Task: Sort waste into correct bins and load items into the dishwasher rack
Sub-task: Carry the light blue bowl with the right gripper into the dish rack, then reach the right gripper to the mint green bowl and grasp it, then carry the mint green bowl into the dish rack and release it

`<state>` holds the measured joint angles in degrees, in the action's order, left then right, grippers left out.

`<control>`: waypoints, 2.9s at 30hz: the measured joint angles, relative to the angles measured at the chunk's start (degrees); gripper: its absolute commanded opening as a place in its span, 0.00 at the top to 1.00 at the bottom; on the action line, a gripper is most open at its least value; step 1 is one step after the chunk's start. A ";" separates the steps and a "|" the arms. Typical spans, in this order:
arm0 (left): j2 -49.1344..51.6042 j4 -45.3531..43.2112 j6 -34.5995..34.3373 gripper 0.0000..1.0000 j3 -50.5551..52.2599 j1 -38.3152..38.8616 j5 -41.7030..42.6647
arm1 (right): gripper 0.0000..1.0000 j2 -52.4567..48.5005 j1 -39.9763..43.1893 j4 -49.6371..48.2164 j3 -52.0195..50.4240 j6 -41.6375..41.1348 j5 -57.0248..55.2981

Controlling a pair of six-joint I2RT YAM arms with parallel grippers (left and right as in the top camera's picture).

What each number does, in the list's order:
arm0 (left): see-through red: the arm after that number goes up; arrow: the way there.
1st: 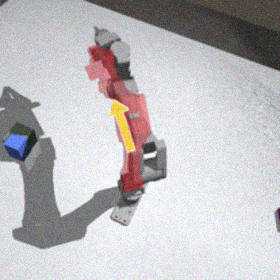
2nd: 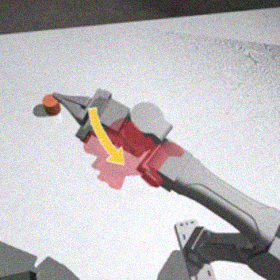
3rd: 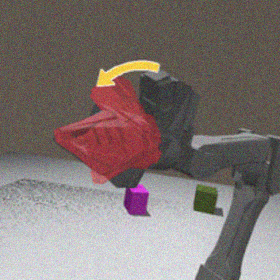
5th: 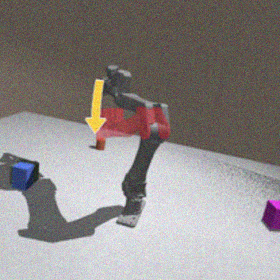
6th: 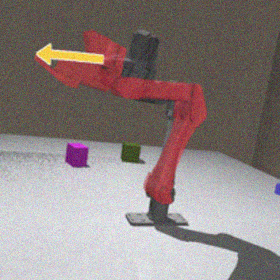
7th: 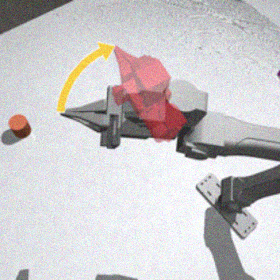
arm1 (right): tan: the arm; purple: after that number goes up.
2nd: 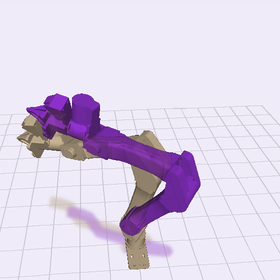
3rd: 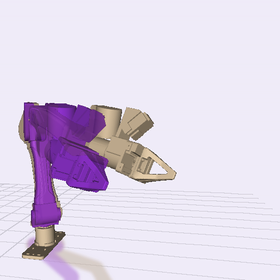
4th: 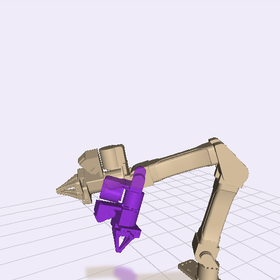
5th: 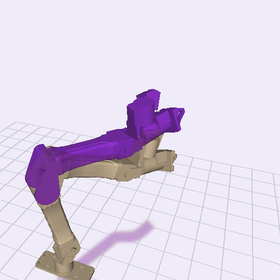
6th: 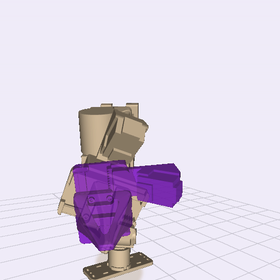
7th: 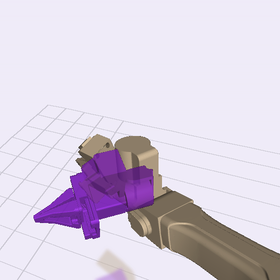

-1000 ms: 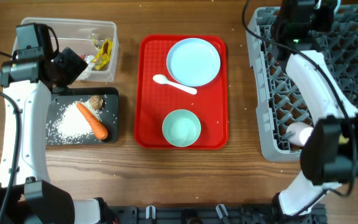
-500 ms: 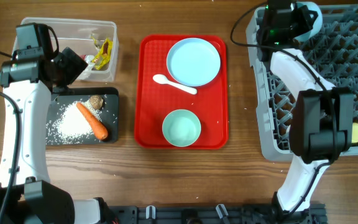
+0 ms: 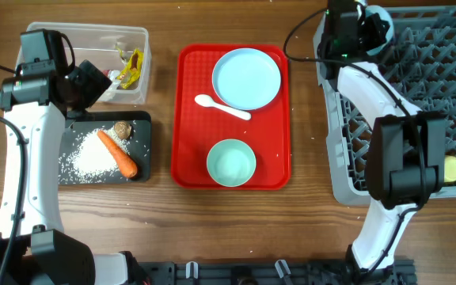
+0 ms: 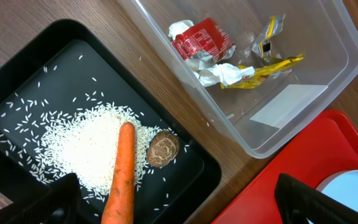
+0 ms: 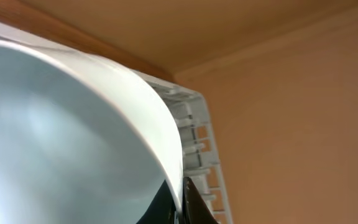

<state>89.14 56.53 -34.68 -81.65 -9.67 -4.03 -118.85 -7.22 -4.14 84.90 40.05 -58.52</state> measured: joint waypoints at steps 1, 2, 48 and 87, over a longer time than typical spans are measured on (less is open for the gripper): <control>0.00 0.04 0.00 0.00 0.00 0.00 0.02 | 0.96 0.00 -0.44 1.01 0.02 -0.24 0.46; 0.00 0.02 0.00 0.00 0.00 0.00 0.00 | 0.92 0.02 -0.74 1.42 0.02 -0.44 0.37; 0.00 0.04 0.00 0.00 0.00 0.00 0.00 | 0.00 17.51 -28.79 42.56 -0.13 -44.06 39.63; 0.00 0.04 0.00 0.00 0.00 0.00 0.00 | 0.62 24.20 -27.76 36.74 -26.64 -59.04 66.01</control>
<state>89.14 56.58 -34.68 -81.65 -9.67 -4.03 -94.65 -34.98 32.60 58.26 -18.98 7.49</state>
